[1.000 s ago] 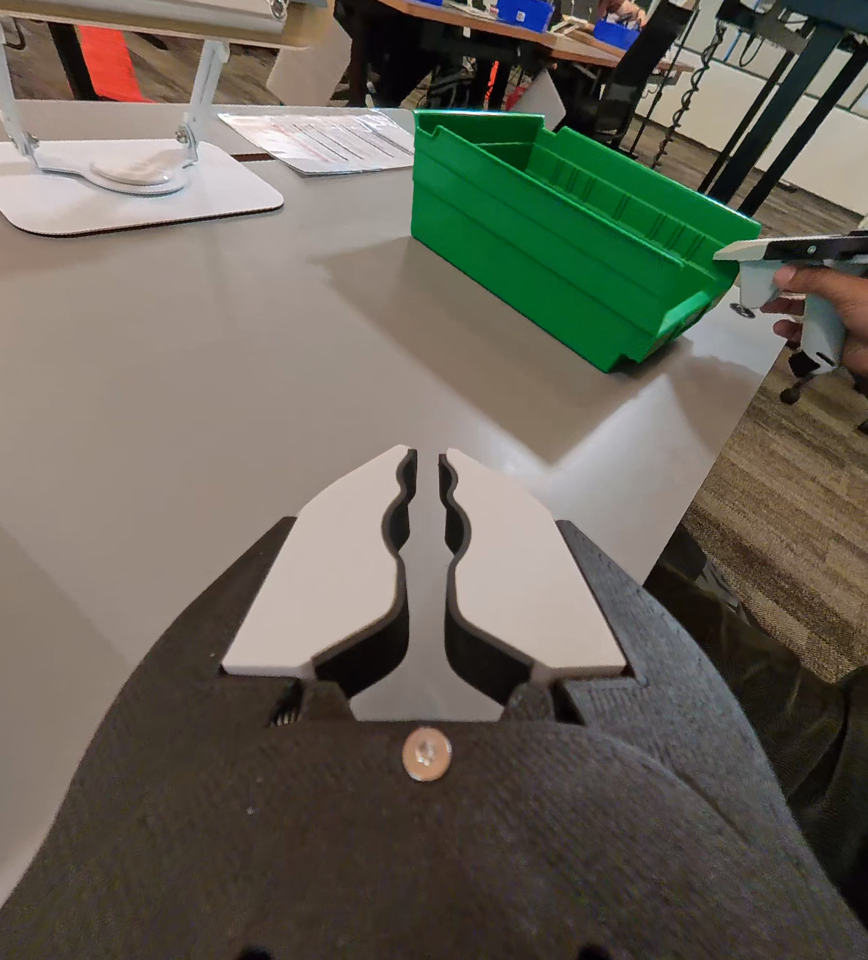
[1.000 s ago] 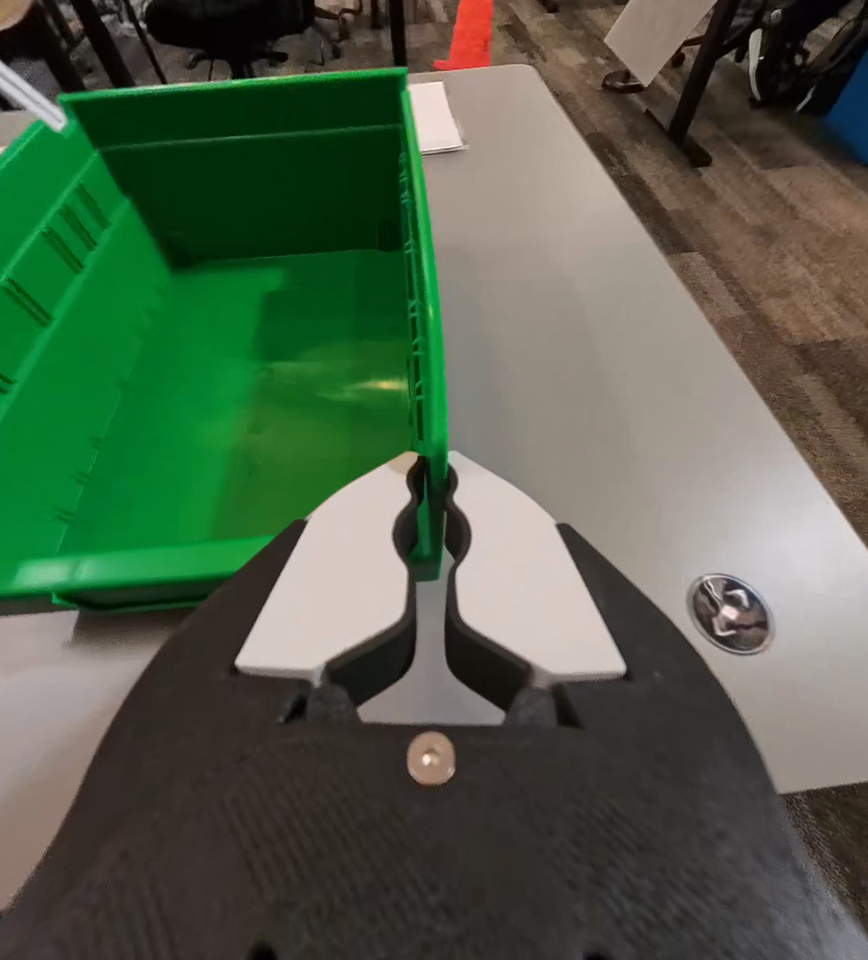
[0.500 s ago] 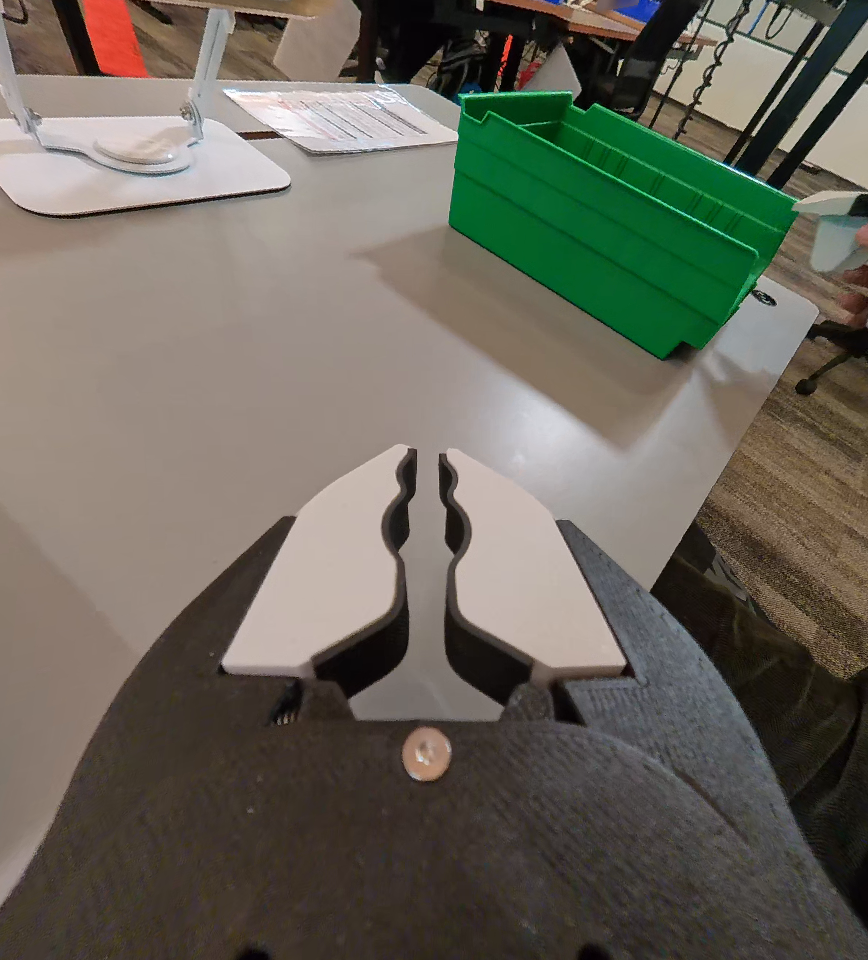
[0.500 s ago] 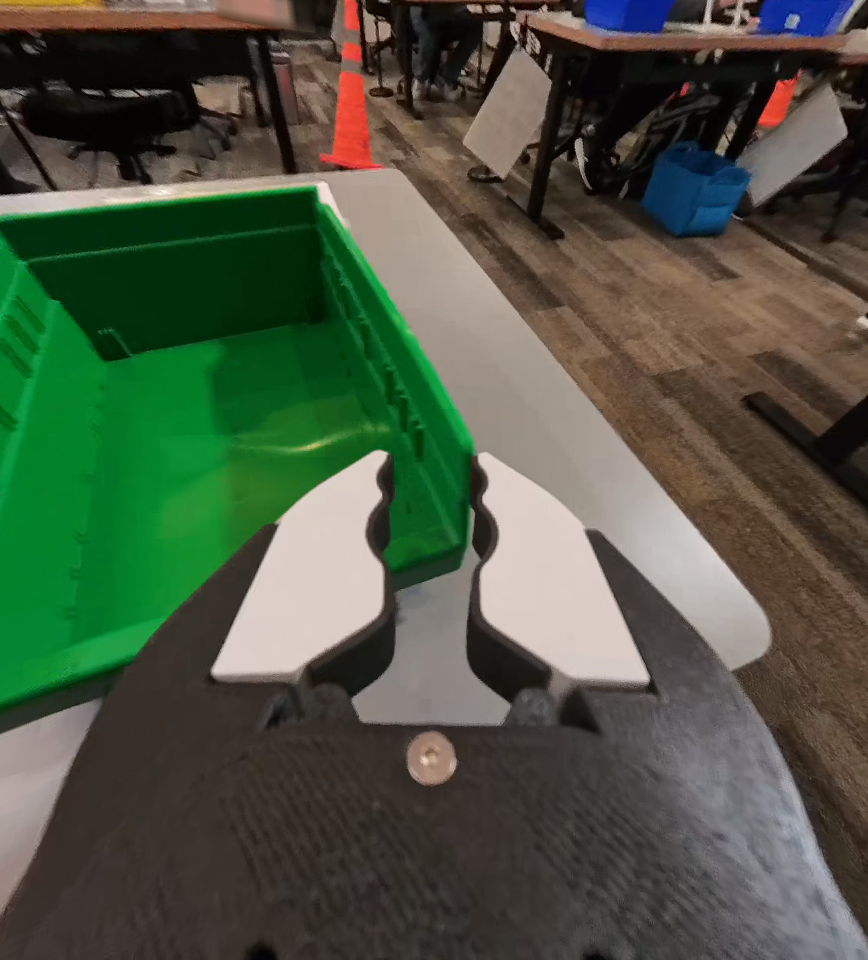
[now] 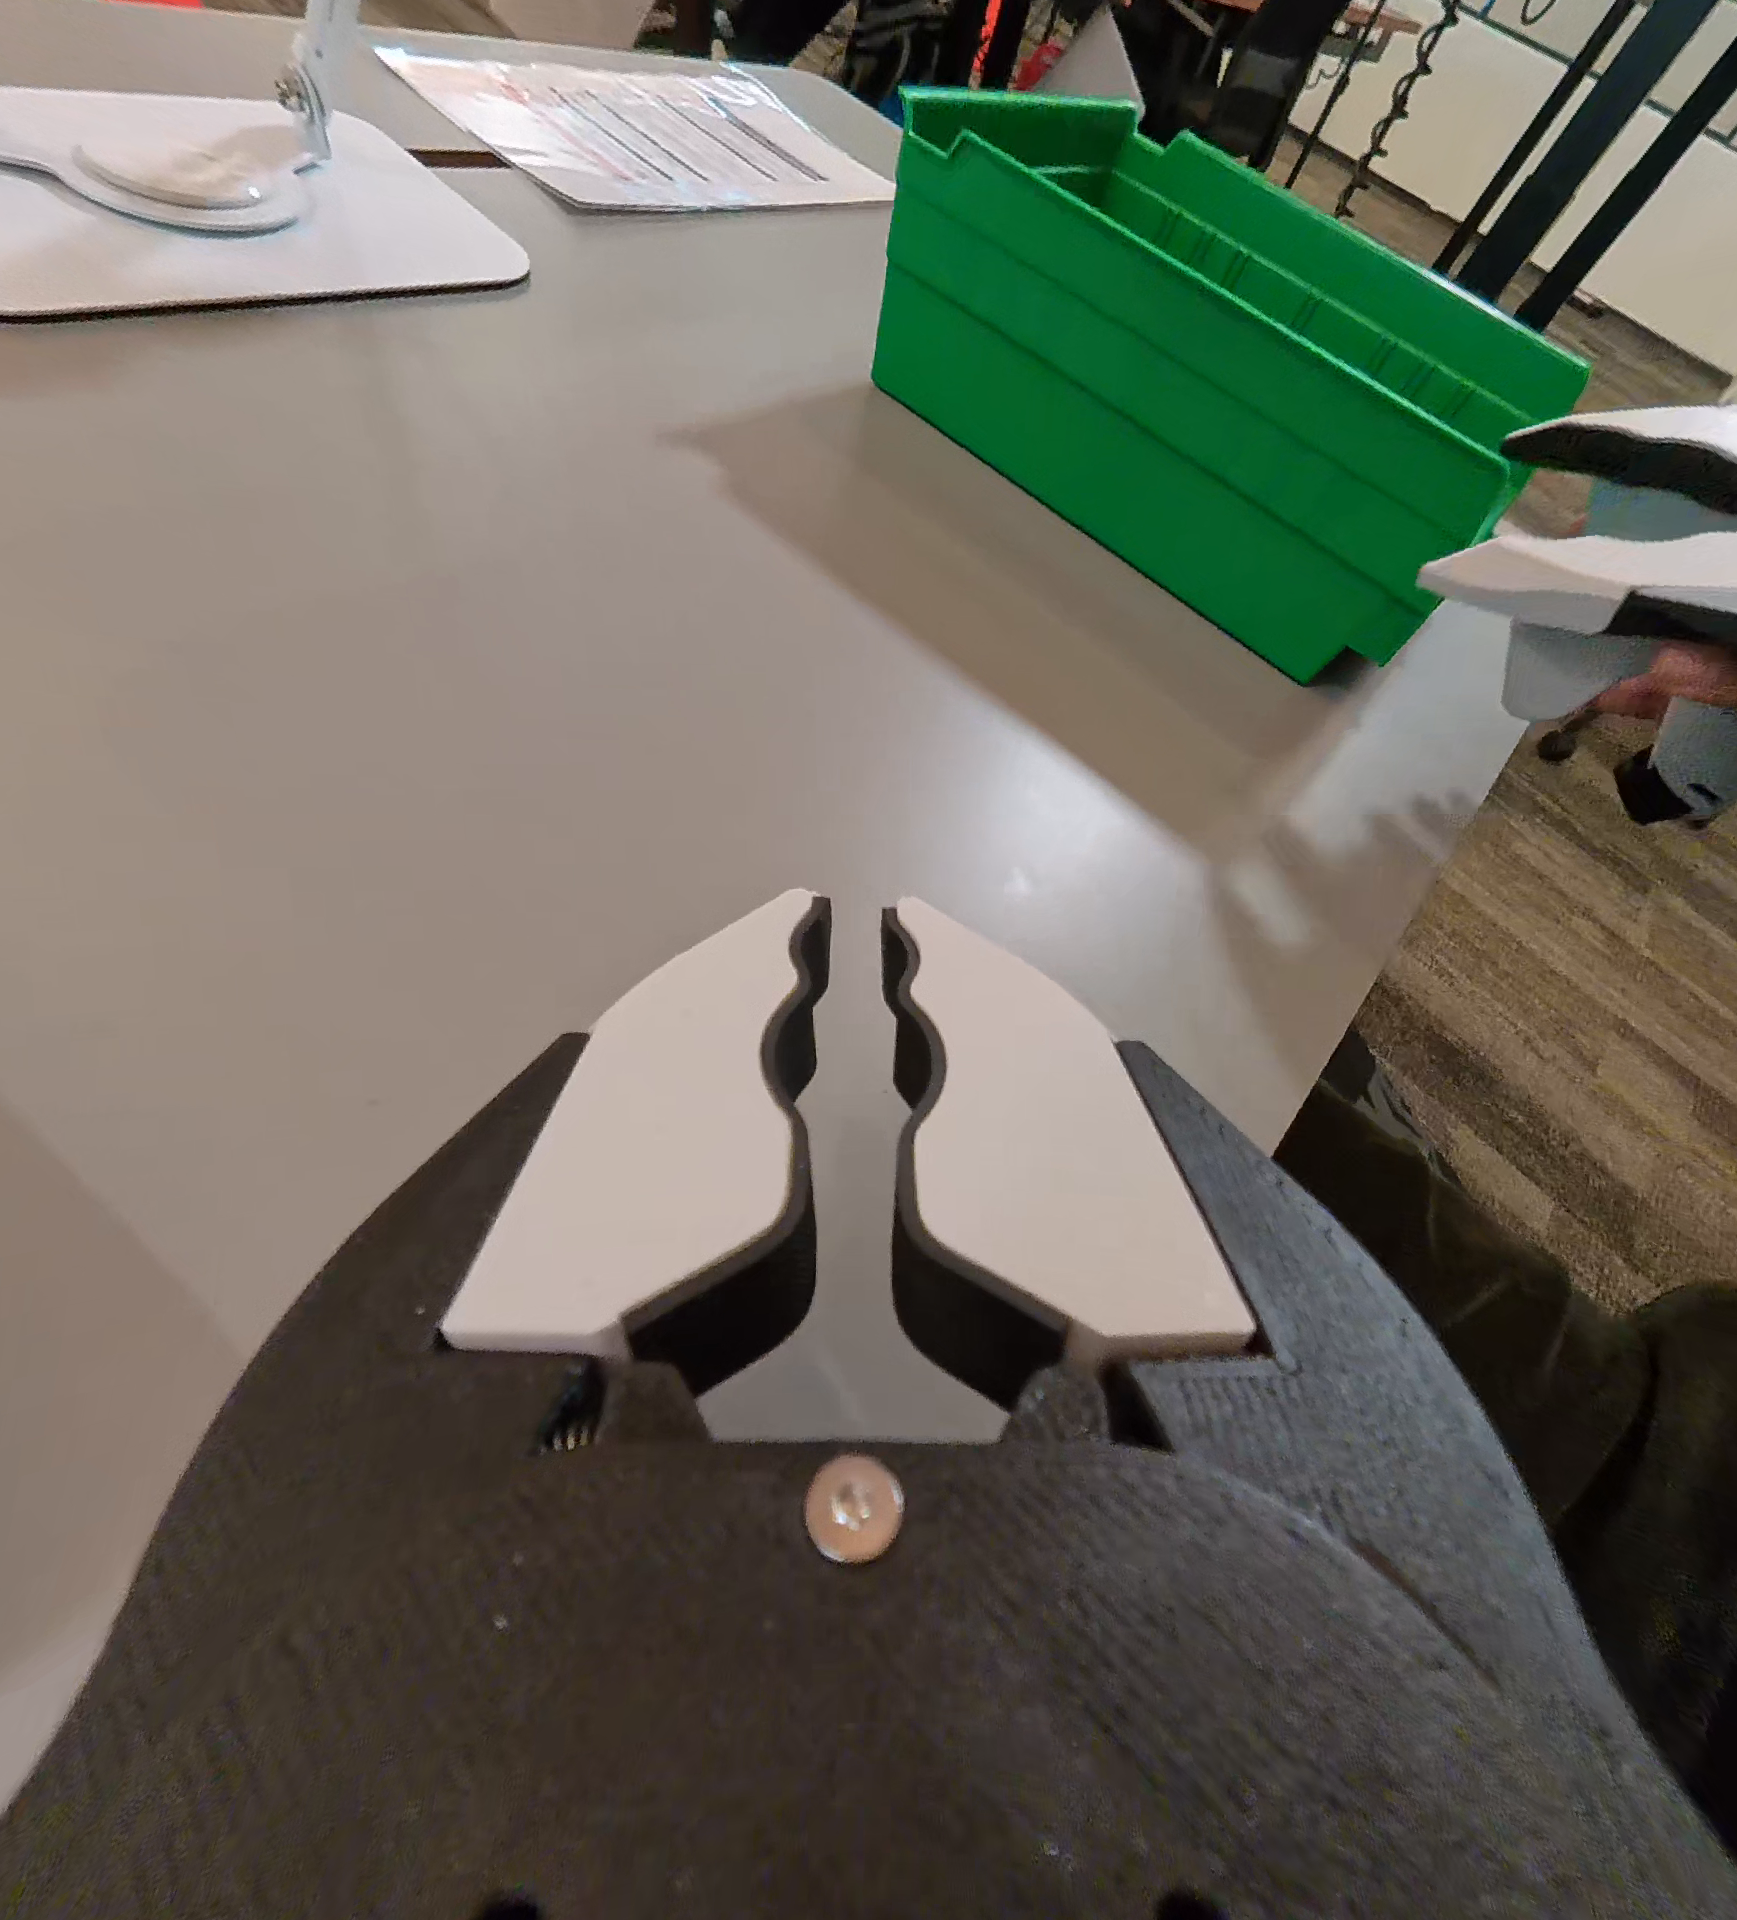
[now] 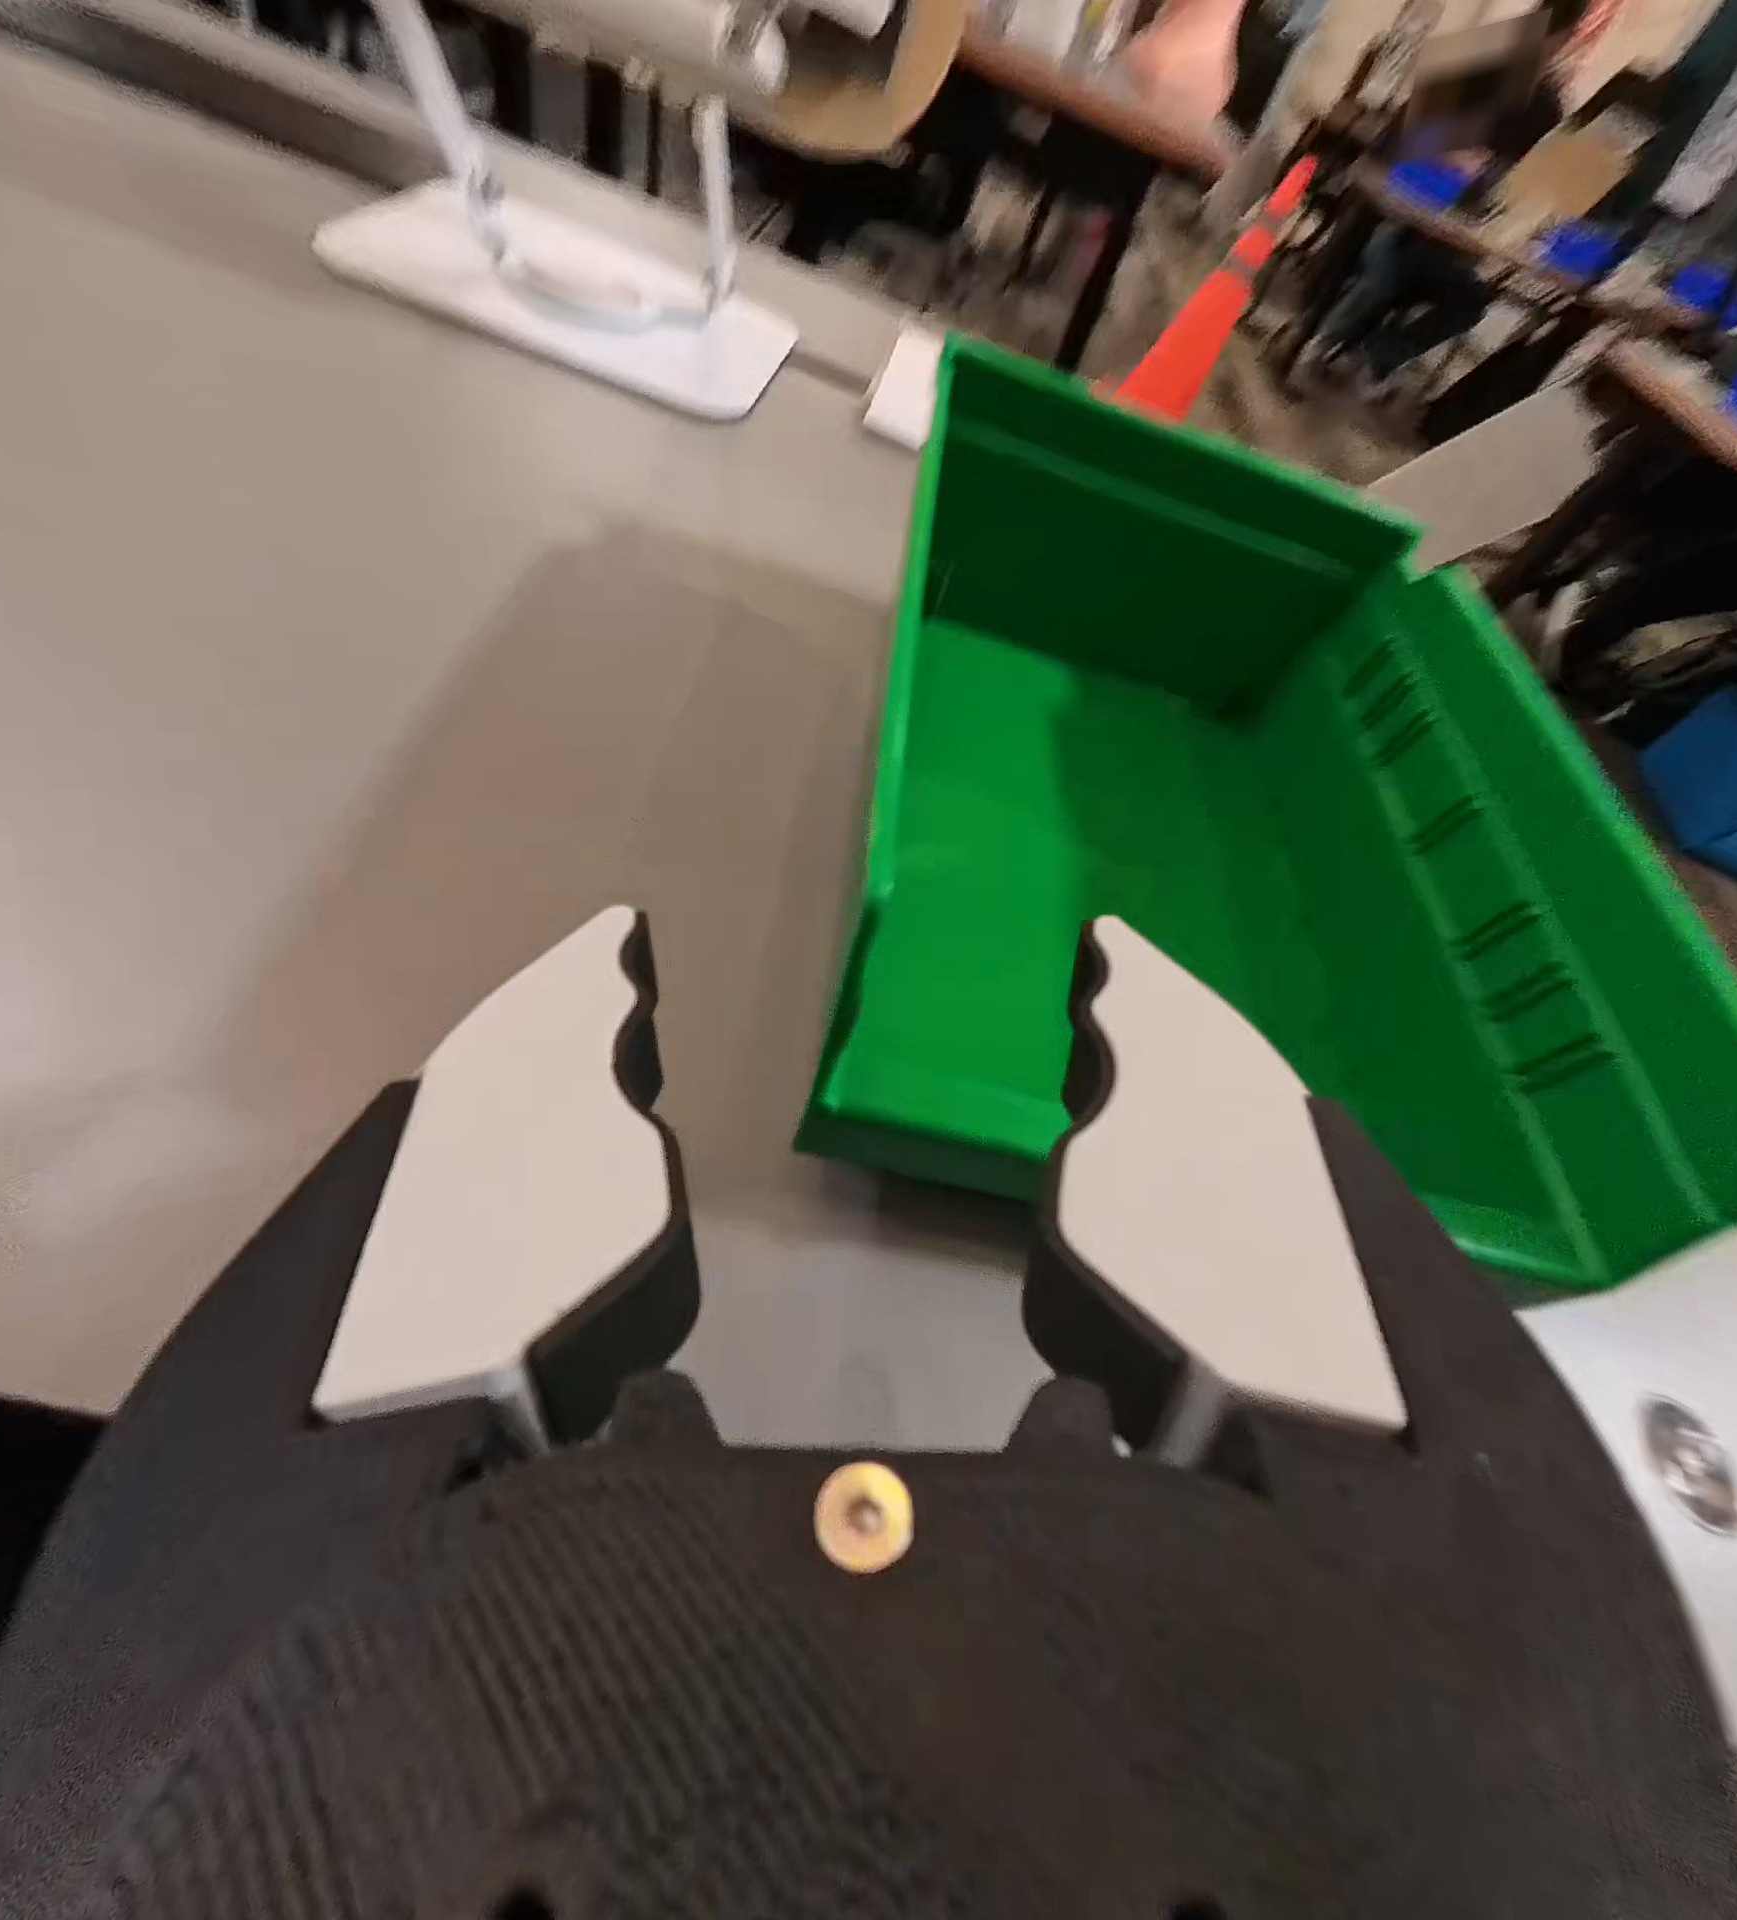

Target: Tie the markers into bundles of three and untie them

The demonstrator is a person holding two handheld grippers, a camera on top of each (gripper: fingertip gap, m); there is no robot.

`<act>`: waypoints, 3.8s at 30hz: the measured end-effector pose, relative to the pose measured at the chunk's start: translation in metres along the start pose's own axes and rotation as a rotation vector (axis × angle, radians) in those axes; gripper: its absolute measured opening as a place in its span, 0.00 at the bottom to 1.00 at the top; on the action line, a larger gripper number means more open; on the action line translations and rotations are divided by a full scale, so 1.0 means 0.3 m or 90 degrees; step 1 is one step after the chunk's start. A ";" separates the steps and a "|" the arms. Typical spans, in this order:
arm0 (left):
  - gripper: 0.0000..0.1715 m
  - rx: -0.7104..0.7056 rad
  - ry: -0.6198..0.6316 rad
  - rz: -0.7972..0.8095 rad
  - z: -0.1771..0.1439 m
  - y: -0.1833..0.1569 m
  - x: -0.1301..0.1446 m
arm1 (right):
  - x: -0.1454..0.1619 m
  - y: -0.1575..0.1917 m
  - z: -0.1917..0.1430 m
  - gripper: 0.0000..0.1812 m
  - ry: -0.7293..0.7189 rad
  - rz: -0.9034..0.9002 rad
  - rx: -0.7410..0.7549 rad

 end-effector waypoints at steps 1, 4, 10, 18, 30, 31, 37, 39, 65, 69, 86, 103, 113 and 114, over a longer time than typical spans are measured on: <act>0.06 0.000 0.006 0.003 0.003 -0.002 0.003 | 0.013 0.006 0.012 0.42 0.019 -0.002 -0.027; 0.06 -0.004 0.013 0.008 0.010 -0.001 0.007 | 0.012 -0.006 0.014 0.35 0.017 0.005 -0.037; 0.06 -0.002 0.027 0.004 0.020 -0.001 0.016 | 0.031 -0.032 0.021 0.14 0.038 0.008 -0.031; 0.06 -0.004 0.037 0.008 0.026 -0.002 0.021 | 0.026 -0.010 0.028 0.04 0.044 0.005 -0.054; 0.14 -0.042 0.047 0.012 0.033 0.013 0.024 | 0.021 -0.002 0.033 0.04 0.044 0.065 -0.071; 0.14 -0.041 0.045 0.009 0.033 0.014 0.022 | 0.021 -0.003 0.033 0.04 0.044 0.065 -0.071; 0.14 -0.037 0.047 0.008 0.034 0.013 0.024 | 0.019 0.005 0.036 0.06 0.039 0.083 -0.092; 0.14 -0.036 0.049 0.010 0.036 0.011 0.025 | 0.016 0.011 0.037 0.07 0.038 0.084 -0.102; 0.14 -0.138 -0.069 0.042 -0.041 0.039 -0.034 | -0.122 -0.089 -0.075 0.15 -0.228 0.213 0.006; 0.16 -0.258 -0.162 0.051 -0.139 0.088 -0.065 | -0.197 -0.014 -0.090 0.15 -0.323 0.239 -0.065; 0.27 -0.489 -0.227 0.007 -0.364 0.300 -0.049 | -0.253 0.173 0.011 0.12 -0.307 0.057 -0.150; 0.05 -0.476 -0.051 -0.166 -0.319 0.395 0.068 | -0.240 0.199 0.039 0.12 -0.270 0.075 -0.205; 0.04 -0.432 -0.032 -0.180 -0.417 0.323 0.126 | -0.296 0.328 0.127 0.12 -0.263 0.034 -0.287; 0.04 -0.424 -0.025 -0.176 -0.426 0.311 0.133 | -0.303 0.342 0.137 0.12 -0.263 0.032 -0.297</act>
Point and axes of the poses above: each gripper's, where its closed fingertips meet, z out along the fingers, x out of its underside, y = z × x across the jaws, the point moved 7 cm from there along -z, back along the fingers, and after that the axes turned 2 degrees about z, right-handed, at the moved point
